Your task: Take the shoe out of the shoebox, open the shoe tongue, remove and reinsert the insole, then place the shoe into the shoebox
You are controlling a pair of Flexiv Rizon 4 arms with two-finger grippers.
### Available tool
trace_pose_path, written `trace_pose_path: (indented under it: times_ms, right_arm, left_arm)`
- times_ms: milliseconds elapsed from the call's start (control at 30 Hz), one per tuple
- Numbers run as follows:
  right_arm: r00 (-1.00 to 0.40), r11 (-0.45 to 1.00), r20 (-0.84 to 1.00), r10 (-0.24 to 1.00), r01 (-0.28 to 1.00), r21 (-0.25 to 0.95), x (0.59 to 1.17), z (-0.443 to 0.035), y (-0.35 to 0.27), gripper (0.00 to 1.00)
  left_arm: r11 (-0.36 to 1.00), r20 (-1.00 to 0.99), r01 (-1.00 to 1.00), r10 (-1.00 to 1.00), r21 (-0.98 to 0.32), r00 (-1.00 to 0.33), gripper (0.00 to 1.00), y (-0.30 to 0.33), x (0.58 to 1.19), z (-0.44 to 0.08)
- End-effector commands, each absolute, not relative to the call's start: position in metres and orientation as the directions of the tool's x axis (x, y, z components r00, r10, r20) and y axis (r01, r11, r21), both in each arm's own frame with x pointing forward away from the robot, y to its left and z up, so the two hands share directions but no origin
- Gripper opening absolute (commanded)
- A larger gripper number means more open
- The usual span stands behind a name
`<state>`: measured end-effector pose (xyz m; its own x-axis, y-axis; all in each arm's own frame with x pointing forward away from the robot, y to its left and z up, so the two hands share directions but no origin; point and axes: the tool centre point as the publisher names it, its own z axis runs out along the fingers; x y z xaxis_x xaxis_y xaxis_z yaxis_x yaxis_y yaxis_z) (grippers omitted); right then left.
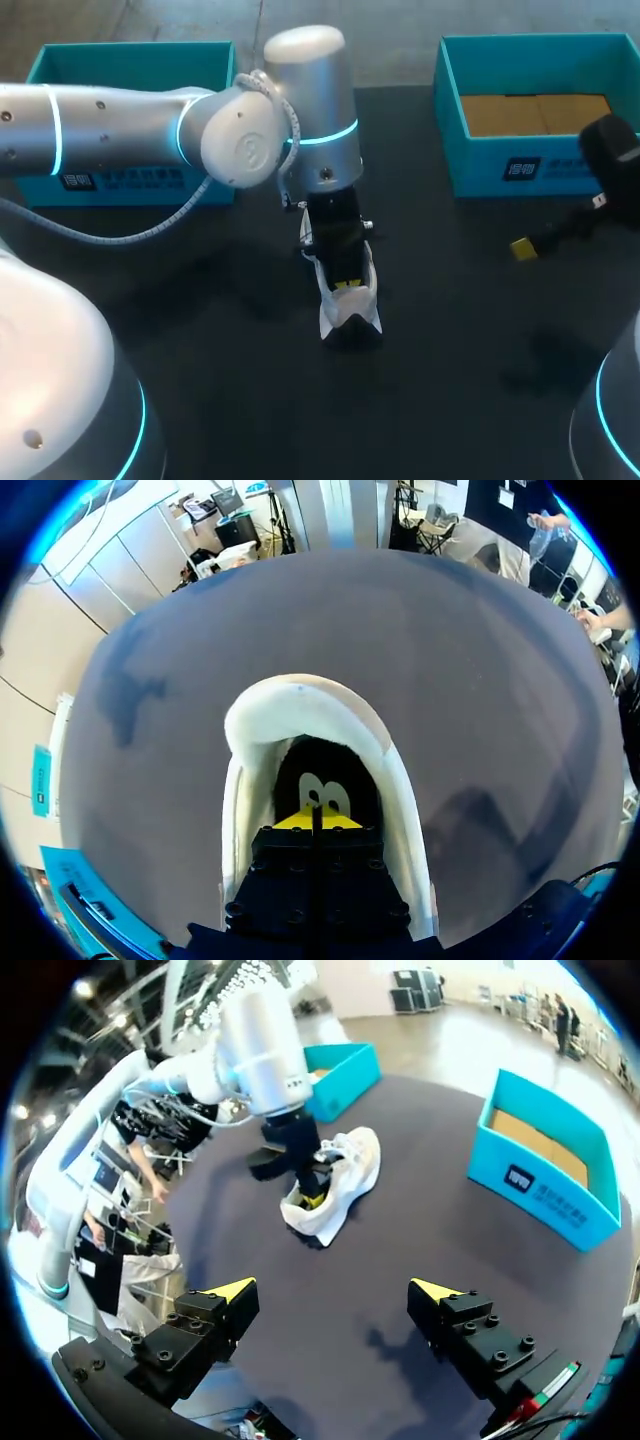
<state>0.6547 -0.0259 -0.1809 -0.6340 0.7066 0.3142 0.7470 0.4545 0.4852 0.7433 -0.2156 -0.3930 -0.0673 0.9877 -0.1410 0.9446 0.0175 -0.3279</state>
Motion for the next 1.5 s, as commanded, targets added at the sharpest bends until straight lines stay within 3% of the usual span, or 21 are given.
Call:
trace_pose_path:
  times_ms: [33,1000,1500]
  right_arm:
    - [-0.662,0.472,0.310,0.683,0.723,0.504,0.652,-0.187,-0.021,1.00]
    - [-0.676,0.482,0.305,0.671,0.710,0.514,0.651,-0.188,-0.015,1.00]
    - [-0.671,0.474,0.316,0.671,0.716,0.513,0.649,-0.192,-0.012,1.00]
  left_arm:
    - [0.020,-0.132,0.942,0.989,-0.336,-0.069,0.00,-0.219,0.742,-0.400]
    - [0.032,-0.148,0.957,0.986,-0.287,-0.077,0.00,-0.220,0.737,-0.380]
    - [0.067,-0.123,0.955,0.987,-0.288,-0.106,0.00,-0.224,0.730,-0.401]
